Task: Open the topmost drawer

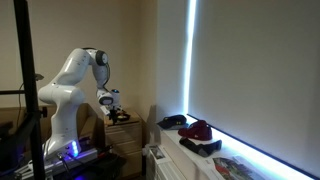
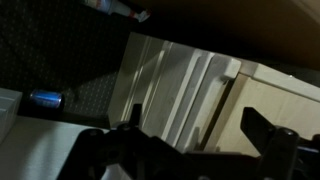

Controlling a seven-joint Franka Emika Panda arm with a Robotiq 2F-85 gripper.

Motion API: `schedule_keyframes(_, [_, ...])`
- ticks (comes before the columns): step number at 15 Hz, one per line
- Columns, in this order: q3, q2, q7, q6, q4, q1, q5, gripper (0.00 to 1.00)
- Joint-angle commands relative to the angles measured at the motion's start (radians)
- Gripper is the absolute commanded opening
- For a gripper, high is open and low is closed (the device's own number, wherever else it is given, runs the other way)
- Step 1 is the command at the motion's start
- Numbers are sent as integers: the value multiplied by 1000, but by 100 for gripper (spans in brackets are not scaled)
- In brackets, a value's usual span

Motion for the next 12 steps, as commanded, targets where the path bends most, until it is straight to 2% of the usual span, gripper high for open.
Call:
schedule_keyframes(1, [-62,75,88,119,13,98,-18,100])
schedule_keyframes(2, [-28,41,52,82,1,63,-6,100])
schedule_keyframes(4, [-48,69,75,111,2,95,-6,100])
schedule_keyframes(6, [-54,73,77,114,5,97,-6,100])
schedule_keyframes(7, [-58,113,90,149,29,103,3,100])
schedule_keyframes(12, [102,226,86,359,125,-9,90,100])
